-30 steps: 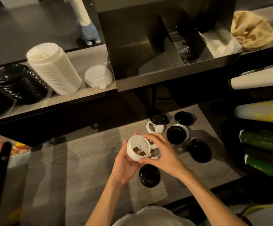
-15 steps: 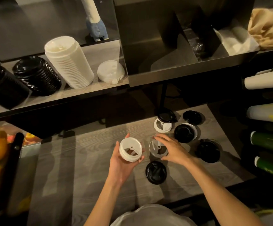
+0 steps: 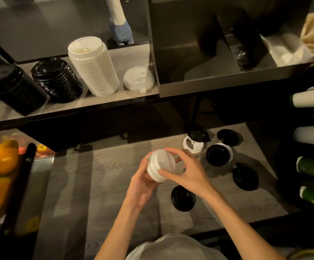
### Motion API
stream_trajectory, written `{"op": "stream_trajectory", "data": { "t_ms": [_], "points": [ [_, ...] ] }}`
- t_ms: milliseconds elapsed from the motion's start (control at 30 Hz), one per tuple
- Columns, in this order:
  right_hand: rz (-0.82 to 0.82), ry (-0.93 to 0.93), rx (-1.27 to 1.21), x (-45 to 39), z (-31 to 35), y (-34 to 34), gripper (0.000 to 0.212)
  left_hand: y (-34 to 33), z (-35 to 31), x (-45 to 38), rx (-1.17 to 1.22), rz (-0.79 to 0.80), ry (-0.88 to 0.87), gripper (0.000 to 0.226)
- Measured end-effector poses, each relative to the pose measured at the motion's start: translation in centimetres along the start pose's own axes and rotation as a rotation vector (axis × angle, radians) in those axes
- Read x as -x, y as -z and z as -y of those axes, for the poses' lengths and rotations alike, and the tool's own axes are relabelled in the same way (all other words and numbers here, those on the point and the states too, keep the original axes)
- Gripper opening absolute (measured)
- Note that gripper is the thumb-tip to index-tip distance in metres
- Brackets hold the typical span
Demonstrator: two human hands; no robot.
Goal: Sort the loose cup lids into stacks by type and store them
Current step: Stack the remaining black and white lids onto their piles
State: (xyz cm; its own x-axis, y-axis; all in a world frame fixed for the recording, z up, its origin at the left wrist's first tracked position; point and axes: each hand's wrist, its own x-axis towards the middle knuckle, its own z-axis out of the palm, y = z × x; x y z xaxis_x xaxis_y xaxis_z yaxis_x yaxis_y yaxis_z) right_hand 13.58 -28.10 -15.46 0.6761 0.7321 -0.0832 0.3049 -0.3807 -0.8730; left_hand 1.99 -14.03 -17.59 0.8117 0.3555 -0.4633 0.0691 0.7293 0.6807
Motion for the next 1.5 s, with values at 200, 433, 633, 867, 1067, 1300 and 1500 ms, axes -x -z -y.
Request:
{"op": "stream_trajectory", "data": {
  "t_ms": [200,433,633,867,1067,1300,1500],
  "points": [
    [0.007,-0.032,-0.005,0.2,0.3,-0.6,0.069,-0.2,-0.5,0.7,-0.178,0.039,-0.027,0.063],
    [0.029,-0.014,-0.003,-0.5,0.9,-0.5,0.074,0.1,-0.8,0.7,-0.237,0.02,-0.1,0.078],
    [0.006,0.029,0.002,-1.0,2.0,-0.4,0.077,-0.2,-1.9,0.7,-0.226,0.035,-0.119,0.088],
    [0.012,0.126,-0.021,-0.9,4.1,0.4,0.07,-0.6,-3.1,1.0,-0.266,0.047,-0.162,0.055],
    [0.043,0.179,0.066,-1.1,5.1,0.9,0.075,-0.5,-3.4,1.2,-0.281,0.048,-0.165,0.058],
    [0.056,0.201,0.095,-1.3,6.0,0.1,0.077,-0.1,-4.2,2.1,-0.238,0.036,-0.181,0.057],
    [0.116,0.251,0.15,-2.1,7.2,-0.5,0.084,0.4,-5.1,3.0,-0.179,0.013,-0.183,0.059]
  ]
}}
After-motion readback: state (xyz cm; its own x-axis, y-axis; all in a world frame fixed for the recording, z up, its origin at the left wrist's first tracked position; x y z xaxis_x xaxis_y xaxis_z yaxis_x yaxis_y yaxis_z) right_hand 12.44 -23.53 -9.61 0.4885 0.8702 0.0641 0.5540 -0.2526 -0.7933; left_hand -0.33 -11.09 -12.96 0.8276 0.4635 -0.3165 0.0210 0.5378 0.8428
